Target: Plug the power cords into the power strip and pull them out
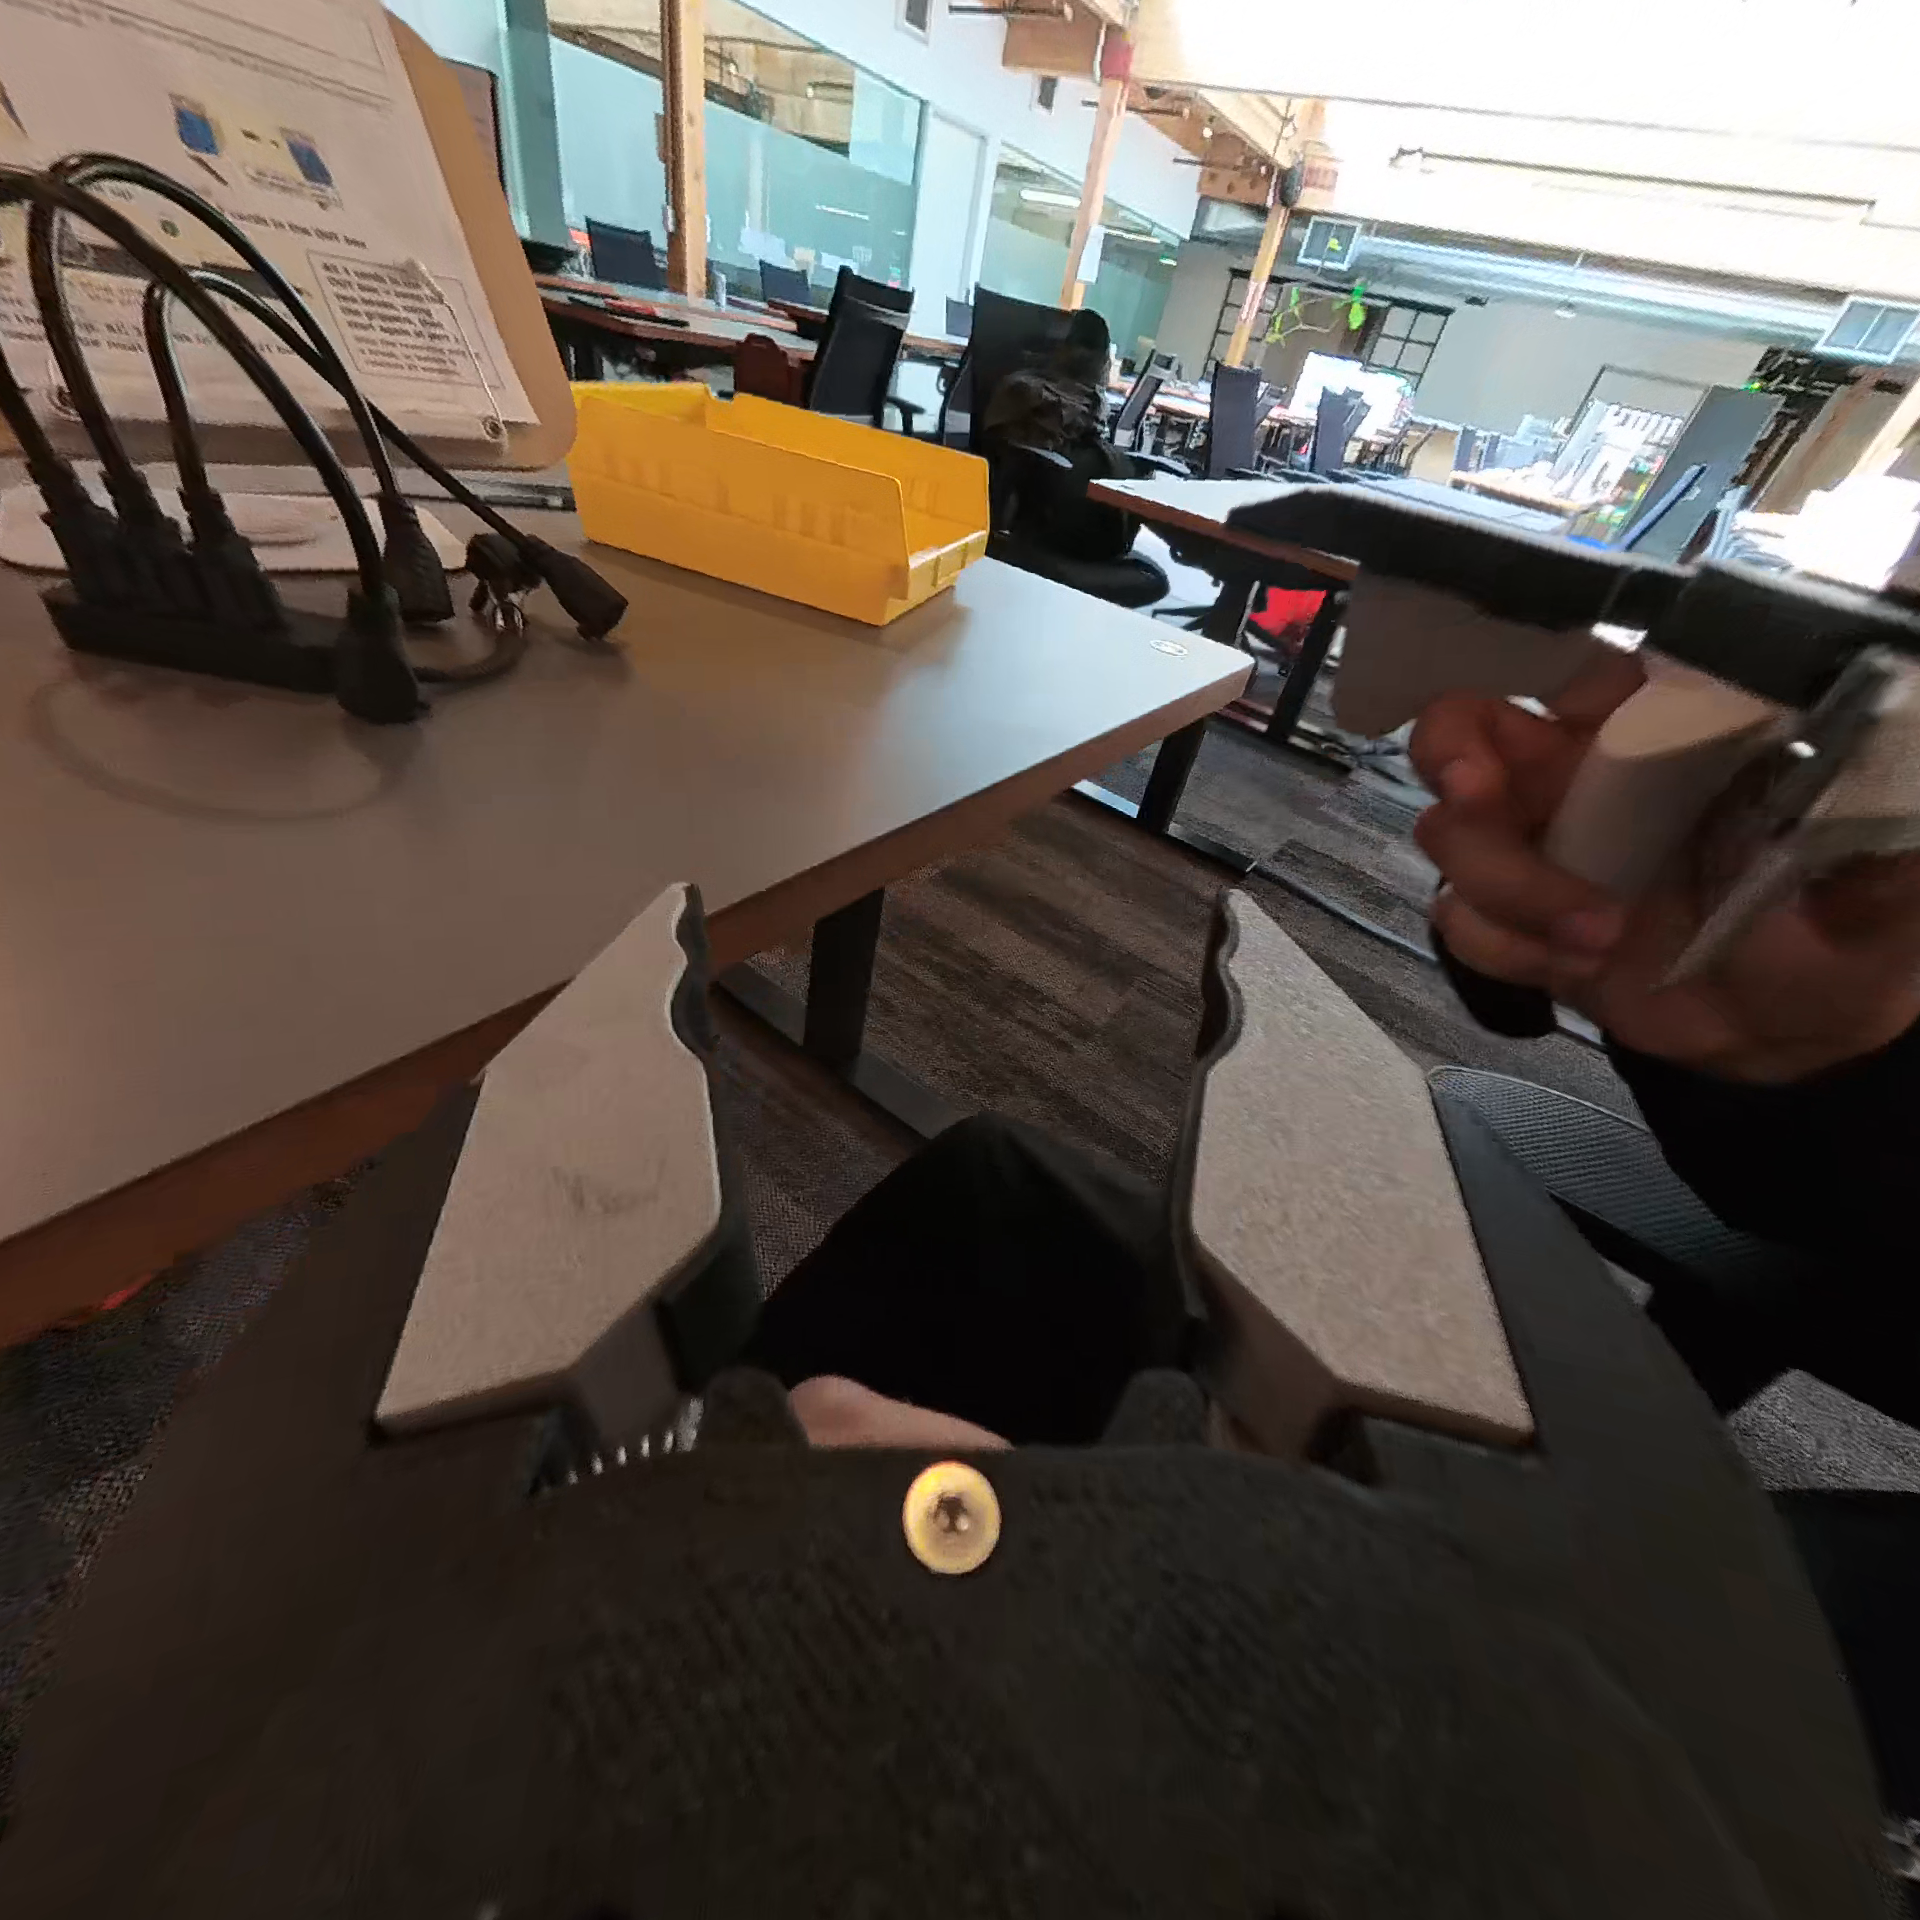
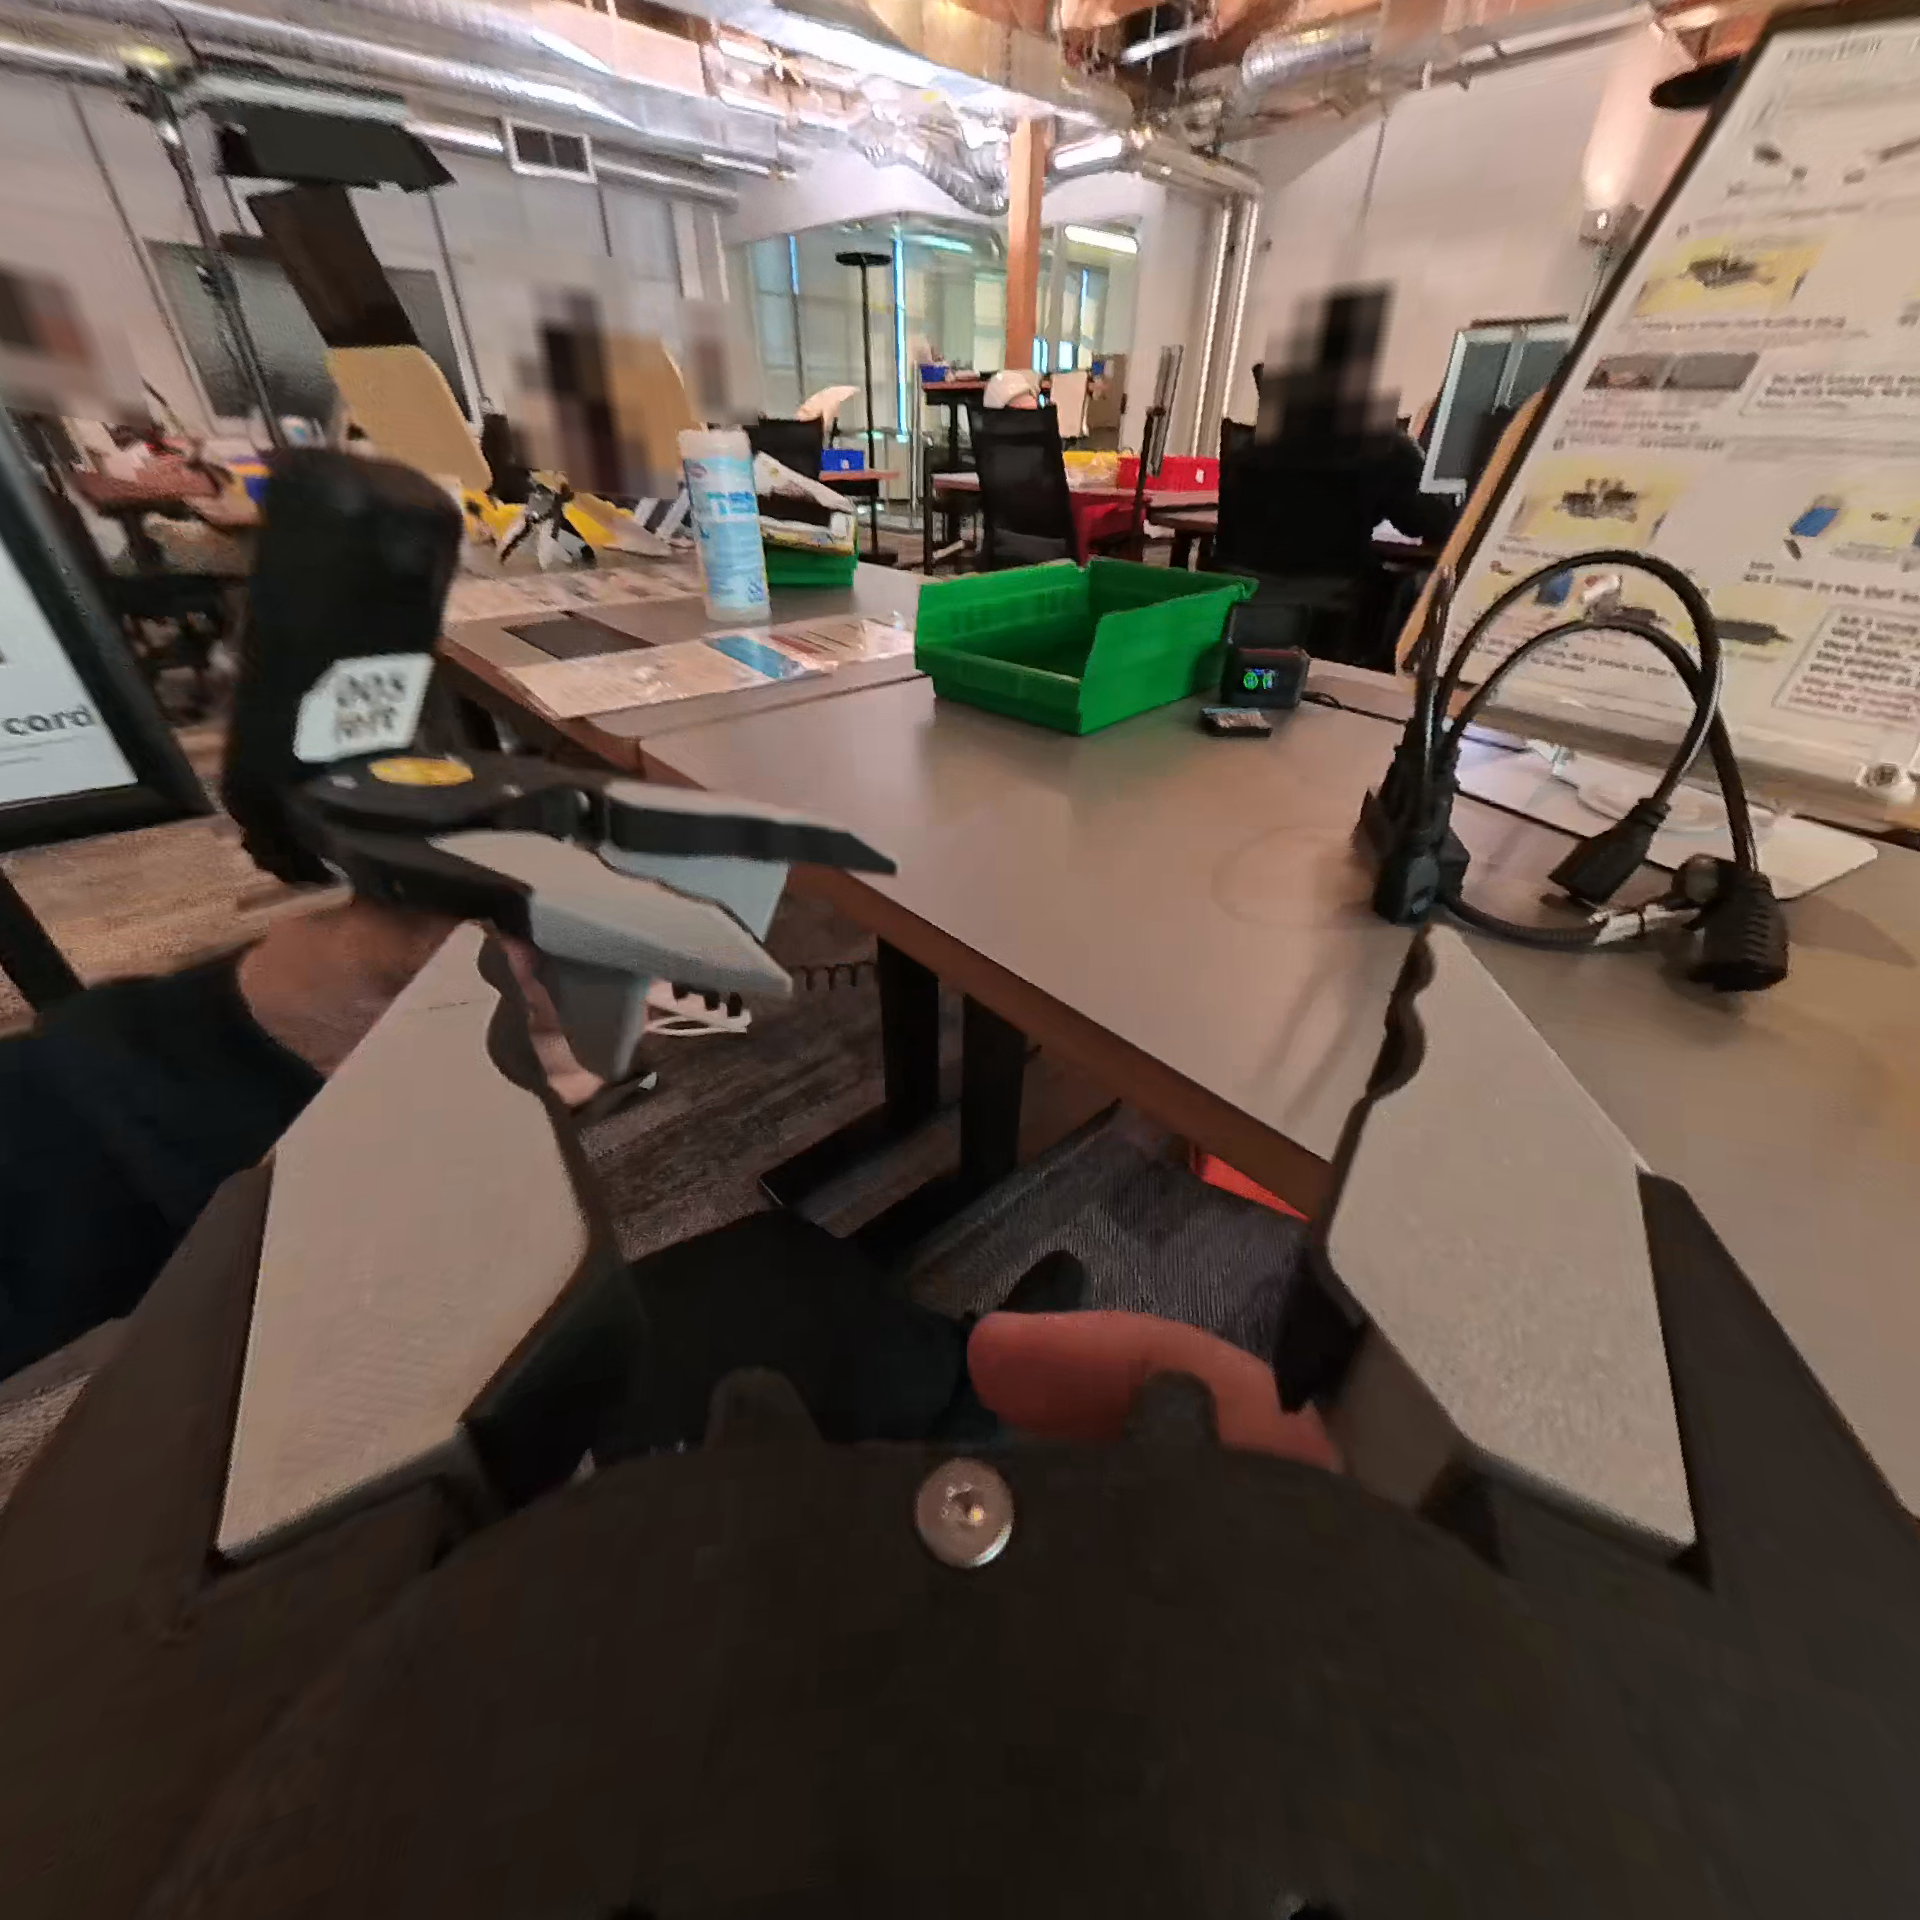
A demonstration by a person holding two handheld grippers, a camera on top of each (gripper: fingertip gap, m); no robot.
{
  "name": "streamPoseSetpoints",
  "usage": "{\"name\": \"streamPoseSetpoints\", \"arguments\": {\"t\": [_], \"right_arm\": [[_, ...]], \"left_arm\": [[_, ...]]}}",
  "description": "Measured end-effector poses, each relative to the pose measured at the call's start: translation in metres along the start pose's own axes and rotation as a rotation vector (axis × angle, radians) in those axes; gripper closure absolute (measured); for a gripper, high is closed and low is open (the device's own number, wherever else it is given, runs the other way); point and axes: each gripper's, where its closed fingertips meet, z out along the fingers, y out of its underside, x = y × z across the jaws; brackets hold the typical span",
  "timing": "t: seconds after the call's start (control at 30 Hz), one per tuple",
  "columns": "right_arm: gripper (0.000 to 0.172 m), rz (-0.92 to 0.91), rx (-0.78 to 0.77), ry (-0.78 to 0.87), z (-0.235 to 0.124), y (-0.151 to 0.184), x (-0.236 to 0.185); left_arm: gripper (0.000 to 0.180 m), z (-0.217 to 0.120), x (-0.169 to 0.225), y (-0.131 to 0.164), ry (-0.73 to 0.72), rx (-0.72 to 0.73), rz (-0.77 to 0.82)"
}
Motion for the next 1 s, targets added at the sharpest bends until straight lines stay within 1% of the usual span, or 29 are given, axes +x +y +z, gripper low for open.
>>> {"name": "streamPoseSetpoints", "arguments": {"t": [0.1,0.23,0.3,0.43,0.5,0.6,0.7,0.83,0.93,1.0], "right_arm": [[0.015,-0.004,0.070,-0.019,-0.007,-0.014,-0.012],[0.015,0.010,0.089,-0.031,-0.013,-0.021,-0.020],[0.015,0.010,0.098,-0.022,-0.014,-0.023,-0.021],[0.015,-0.014,0.126,-0.045,-0.015,-0.030,-0.027],[0.015,-0.020,0.139,-0.040,-0.013,-0.035,-0.028],[0.015,0.012,0.155,-0.056,-0.010,-0.039,-0.030],[0.015,0.033,0.197,-0.054,-0.013,-0.047,-0.031],[0.015,0.017,0.274,-0.025,-0.027,-0.063,-0.035],[0.015,0.005,0.290,-0.032,-0.036,-0.072,-0.039],[0.014,0.017,0.296,-0.046,-0.045,-0.077,-0.040]], "left_arm": [[0.086,-0.003,0.001,0.009,0.000,0.018,-0.015],[0.090,-0.005,0.000,0.021,0.023,0.051,-0.046],[0.094,-0.004,-0.010,0.039,-0.002,0.049,-0.053],[0.091,-0.001,-0.021,0.082,0.013,-0.012,-0.076],[0.090,0.002,-0.027,0.094,-0.001,-0.038,-0.086],[0.090,0.004,-0.034,0.104,-0.017,-0.059,-0.116],[0.090,0.001,-0.035,0.106,-0.017,-0.062,-0.112],[0.090,-0.002,-0.036,0.097,-0.018,-0.025,-0.098],[0.089,-0.004,-0.040,0.080,-0.042,0.051,-0.091],[0.083,-0.003,-0.048,0.057,-0.107,0.123,-0.067]]}}
